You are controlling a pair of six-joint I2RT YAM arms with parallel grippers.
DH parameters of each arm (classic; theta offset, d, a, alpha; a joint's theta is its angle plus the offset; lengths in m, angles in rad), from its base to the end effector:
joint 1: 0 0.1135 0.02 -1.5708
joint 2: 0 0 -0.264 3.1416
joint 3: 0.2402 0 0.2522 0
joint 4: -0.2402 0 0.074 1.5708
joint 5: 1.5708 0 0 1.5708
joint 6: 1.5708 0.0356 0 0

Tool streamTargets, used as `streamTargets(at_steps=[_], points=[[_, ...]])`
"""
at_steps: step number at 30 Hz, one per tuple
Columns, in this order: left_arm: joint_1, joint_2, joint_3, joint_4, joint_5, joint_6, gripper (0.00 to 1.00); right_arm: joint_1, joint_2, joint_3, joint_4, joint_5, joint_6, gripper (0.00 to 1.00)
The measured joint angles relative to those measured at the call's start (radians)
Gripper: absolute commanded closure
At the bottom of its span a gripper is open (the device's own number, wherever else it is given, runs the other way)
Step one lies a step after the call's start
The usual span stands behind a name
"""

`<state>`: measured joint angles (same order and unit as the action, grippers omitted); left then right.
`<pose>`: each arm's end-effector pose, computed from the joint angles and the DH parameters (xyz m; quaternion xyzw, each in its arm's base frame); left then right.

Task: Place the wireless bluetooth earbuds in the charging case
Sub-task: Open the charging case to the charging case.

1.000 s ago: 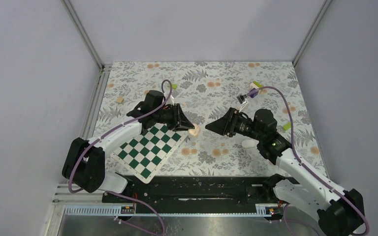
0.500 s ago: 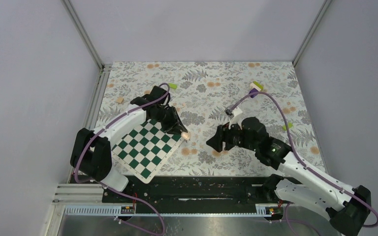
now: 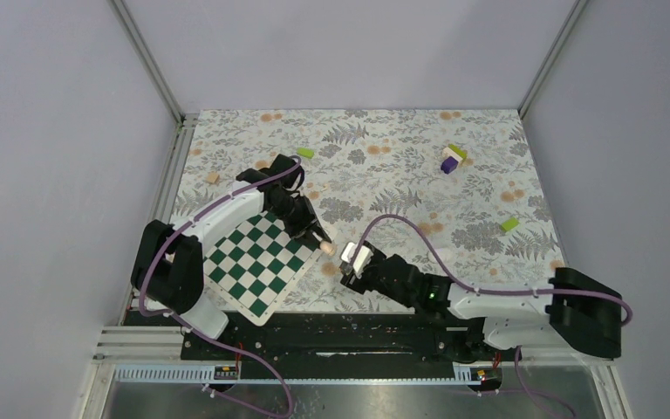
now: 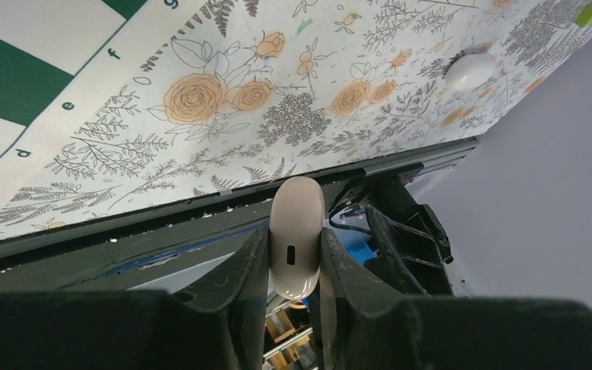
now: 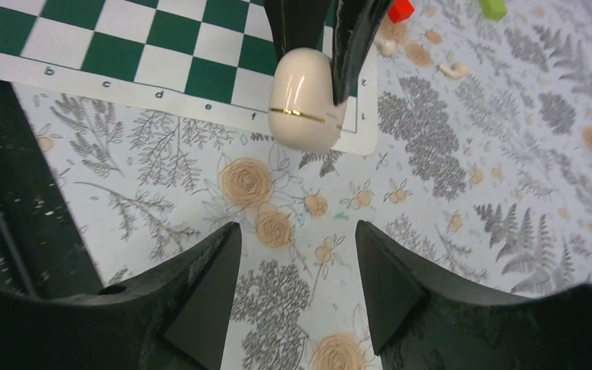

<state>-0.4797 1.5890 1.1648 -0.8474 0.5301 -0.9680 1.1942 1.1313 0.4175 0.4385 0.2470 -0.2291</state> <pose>0.2610 -0.1561 0.2313 0.1928 -0.9354 0.2893 0.0638 0.0951 0.2168 0.2079 -0.4605 0.6478 0.1908 0.5760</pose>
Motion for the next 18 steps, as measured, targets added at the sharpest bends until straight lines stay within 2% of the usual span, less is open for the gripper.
streamTargets(at_steps=[4,9,18], points=[[0.000,0.000,0.000,-0.003,0.015,-0.009,1.00,0.026,0.145,0.004,0.182,0.068,-0.109,0.35],[0.000,-0.001,0.000,-0.006,0.024,-0.010,1.00,0.031,0.276,0.048,0.292,0.108,-0.175,0.35],[0.000,-0.003,0.000,-0.008,0.034,-0.009,1.00,0.033,0.348,0.118,0.402,0.171,-0.212,0.37]])
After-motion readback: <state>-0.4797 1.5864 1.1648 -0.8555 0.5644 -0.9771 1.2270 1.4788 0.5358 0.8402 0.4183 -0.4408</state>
